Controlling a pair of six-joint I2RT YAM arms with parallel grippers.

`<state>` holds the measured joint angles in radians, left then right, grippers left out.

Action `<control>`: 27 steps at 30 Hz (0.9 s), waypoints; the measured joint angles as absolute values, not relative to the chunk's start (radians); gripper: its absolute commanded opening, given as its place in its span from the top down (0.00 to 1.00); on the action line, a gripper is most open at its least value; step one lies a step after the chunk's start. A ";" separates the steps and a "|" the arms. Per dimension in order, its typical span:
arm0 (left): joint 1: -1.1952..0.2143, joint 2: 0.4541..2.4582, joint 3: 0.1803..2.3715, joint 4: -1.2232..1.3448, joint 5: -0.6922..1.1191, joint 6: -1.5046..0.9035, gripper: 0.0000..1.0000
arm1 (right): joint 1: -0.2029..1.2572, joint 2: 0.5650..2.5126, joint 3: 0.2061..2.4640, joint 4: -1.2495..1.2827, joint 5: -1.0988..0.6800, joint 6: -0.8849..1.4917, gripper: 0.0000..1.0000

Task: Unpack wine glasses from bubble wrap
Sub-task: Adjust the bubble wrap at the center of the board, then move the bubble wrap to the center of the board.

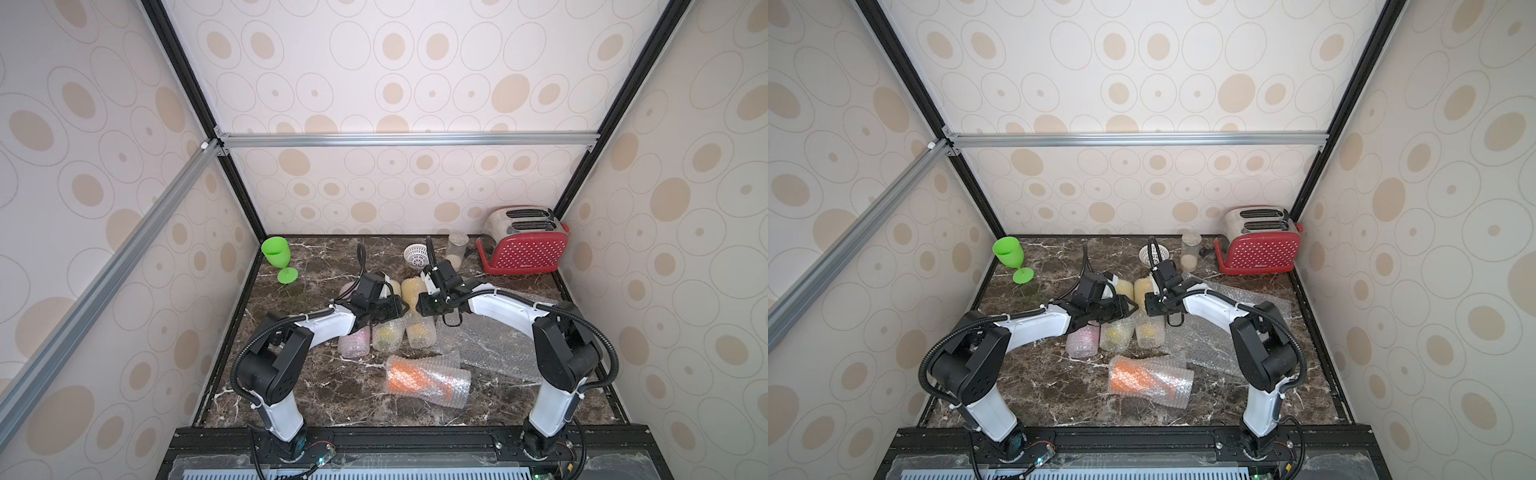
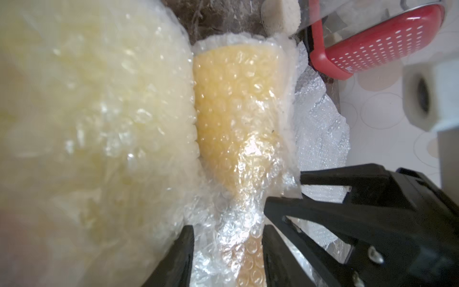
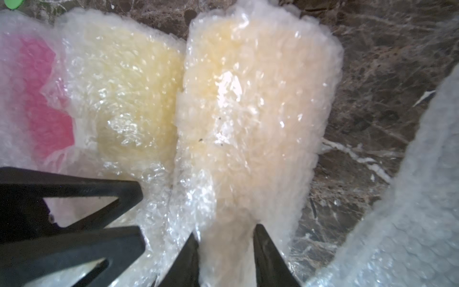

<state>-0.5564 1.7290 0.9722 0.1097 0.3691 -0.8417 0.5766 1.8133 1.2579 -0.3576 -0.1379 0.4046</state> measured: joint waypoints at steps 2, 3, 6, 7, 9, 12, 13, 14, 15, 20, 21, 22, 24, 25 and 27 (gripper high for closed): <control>-0.557 1.736 0.990 0.086 0.340 -0.833 0.55 | 0.577 1.813 1.253 -0.348 -0.149 0.405 0.65; -0.557 1.740 0.997 0.076 0.324 -0.826 0.55 | 0.577 1.813 1.252 -0.347 -0.155 0.405 0.65; -0.557 1.750 1.010 0.048 0.282 -0.806 0.55 | 0.577 1.813 1.252 -0.342 -0.167 0.405 0.65; -0.557 1.751 1.013 0.033 0.268 -0.797 0.55 | 0.577 1.813 1.252 -0.342 -0.171 0.405 0.65; -0.553 1.751 1.020 0.011 0.240 -0.780 0.55 | 0.577 1.813 1.252 -0.339 -0.178 0.405 0.65; -0.543 1.751 1.023 -0.015 0.209 -0.754 0.55 | 0.577 1.813 1.252 -0.334 -0.189 0.405 0.65; -0.538 1.751 1.023 -0.023 0.199 -0.744 0.55 | 0.577 1.813 1.252 -0.332 -0.192 0.406 0.65; -0.532 1.750 1.023 -0.029 0.192 -0.737 0.55 | 0.577 1.813 1.252 -0.329 -0.196 0.407 0.65; -0.525 1.750 1.024 -0.036 0.184 -0.728 0.55 | 0.577 1.813 1.252 -0.326 -0.204 0.410 0.65; -0.470 1.748 1.024 -0.070 0.158 -0.690 0.55 | 0.577 1.813 1.245 -0.298 -0.252 0.434 0.67; -0.458 1.746 1.024 -0.076 0.154 -0.682 0.55 | 0.577 1.813 1.242 -0.290 -0.264 0.441 0.68; -0.447 1.745 1.024 -0.083 0.151 -0.672 0.55 | 0.577 1.813 1.237 -0.282 -0.275 0.447 0.70; -0.437 1.744 1.025 -0.097 0.152 -0.656 0.55 | 0.577 1.813 1.230 -0.268 -0.294 0.458 0.74; -0.433 1.744 1.029 -0.103 0.155 -0.649 0.55 | 0.577 1.813 1.227 -0.262 -0.302 0.465 0.76; -0.431 1.744 1.037 -0.117 0.166 -0.640 0.54 | 0.577 1.813 1.222 -0.252 -0.315 0.474 0.77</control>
